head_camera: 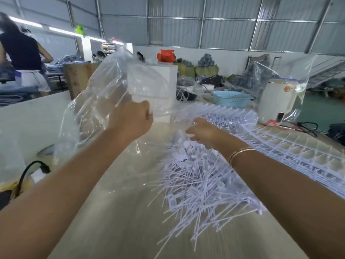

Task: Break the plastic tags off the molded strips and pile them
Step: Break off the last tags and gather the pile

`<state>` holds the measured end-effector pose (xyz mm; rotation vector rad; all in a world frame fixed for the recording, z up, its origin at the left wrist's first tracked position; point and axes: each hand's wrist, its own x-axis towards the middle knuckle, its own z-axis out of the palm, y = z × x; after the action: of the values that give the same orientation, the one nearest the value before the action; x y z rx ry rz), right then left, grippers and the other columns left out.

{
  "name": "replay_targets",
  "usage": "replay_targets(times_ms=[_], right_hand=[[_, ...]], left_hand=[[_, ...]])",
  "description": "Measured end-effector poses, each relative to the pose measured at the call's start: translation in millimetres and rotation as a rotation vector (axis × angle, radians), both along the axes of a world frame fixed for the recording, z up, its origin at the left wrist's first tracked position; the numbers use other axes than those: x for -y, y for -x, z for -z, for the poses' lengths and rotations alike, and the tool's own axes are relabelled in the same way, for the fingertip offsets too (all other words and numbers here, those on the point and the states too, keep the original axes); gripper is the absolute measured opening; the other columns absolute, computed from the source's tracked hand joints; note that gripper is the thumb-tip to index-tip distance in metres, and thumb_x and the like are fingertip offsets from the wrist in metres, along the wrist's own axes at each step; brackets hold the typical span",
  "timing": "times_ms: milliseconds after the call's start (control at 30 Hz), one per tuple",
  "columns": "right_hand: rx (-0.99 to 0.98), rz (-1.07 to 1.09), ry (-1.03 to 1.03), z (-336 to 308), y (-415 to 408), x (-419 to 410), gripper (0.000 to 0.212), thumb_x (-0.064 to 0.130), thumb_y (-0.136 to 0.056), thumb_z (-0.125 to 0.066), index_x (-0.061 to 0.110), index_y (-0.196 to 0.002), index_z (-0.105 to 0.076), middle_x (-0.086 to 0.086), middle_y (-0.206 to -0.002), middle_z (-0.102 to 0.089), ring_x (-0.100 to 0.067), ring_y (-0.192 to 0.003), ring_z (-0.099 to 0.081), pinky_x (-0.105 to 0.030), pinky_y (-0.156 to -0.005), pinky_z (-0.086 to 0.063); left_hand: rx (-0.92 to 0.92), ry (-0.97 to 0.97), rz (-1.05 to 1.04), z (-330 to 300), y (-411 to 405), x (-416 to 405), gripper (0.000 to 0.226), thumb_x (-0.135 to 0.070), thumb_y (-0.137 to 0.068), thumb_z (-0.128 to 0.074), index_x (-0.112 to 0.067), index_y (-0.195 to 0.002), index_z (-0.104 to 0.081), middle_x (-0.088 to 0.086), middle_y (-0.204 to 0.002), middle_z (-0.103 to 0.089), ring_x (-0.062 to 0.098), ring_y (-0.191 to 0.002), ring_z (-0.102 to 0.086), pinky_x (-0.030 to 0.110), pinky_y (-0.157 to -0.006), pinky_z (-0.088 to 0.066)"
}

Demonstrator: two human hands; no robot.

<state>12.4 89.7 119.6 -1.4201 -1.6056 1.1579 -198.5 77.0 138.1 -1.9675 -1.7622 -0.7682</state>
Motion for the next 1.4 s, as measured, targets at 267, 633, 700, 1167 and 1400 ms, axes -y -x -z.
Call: replay_targets(times_ms=[267, 633, 700, 1167, 1400], right_hand=[[-0.734, 0.258, 0.380, 45.7, -92.9, 188.4, 0.060, 0.016, -0.043, -0.079, 0.006, -0.100, -0.067, -0.013, -0.094, -0.071, -0.032, -0.083, -0.069, -0.038, -0.070, -0.053], [-0.960, 0.469, 0.491, 81.6, -41.7, 147.9, 0.054, 0.022, -0.079, -0.071, 0.004, -0.126, -0.053, -0.018, -0.124, -0.059, -0.032, -0.112, -0.058, -0.037, -0.096, -0.047], [-0.937, 0.411, 0.488, 81.4, -26.4, 134.8, 0.032, 0.027, -0.084, -0.067, 0.006, -0.109, -0.064, -0.014, -0.101, -0.070, -0.028, -0.089, -0.069, -0.035, -0.073, -0.055], [-0.528, 0.686, 0.236, 110.0, 10.4, 117.1, 0.062, 0.036, -0.087, -0.061, 0.013, -0.136, -0.030, -0.013, -0.124, -0.051, -0.033, -0.112, -0.053, -0.053, -0.098, -0.043], [-0.365, 0.569, 0.005, 83.3, -13.5, 158.8, 0.018, 0.031, -0.090, -0.056, 0.021, -0.091, -0.041, -0.019, -0.092, -0.051, -0.015, -0.063, -0.043, -0.035, -0.054, -0.042]], left_hand=[[0.087, 0.696, 0.137, 50.4, -43.4, -13.4, 0.059, -0.049, -0.096, -0.035, 0.002, -0.122, -0.051, 0.022, -0.121, -0.058, 0.035, -0.108, -0.057, 0.033, -0.083, -0.043], [0.272, 0.932, 0.303, 108.4, -78.7, 23.1, 0.063, -0.057, -0.090, -0.045, -0.012, -0.133, -0.035, 0.011, -0.131, -0.051, 0.024, -0.103, -0.054, 0.027, -0.064, -0.037], [0.272, 0.902, 0.301, 112.1, -82.1, 25.5, 0.055, -0.050, -0.092, -0.045, -0.012, -0.130, -0.036, 0.008, -0.123, -0.053, 0.021, -0.097, -0.051, 0.029, -0.069, -0.037], [0.915, 0.740, 0.365, 45.7, -31.3, 11.7, 0.022, -0.021, -0.098, -0.038, -0.021, -0.108, -0.057, 0.000, -0.060, -0.045, 0.004, -0.029, -0.030, 0.013, -0.034, -0.023], [0.913, 0.713, 0.366, 13.9, -22.3, 13.2, 0.027, -0.024, -0.098, -0.036, -0.024, -0.118, -0.055, 0.000, -0.064, -0.046, 0.004, -0.033, -0.030, 0.014, -0.035, -0.021]])
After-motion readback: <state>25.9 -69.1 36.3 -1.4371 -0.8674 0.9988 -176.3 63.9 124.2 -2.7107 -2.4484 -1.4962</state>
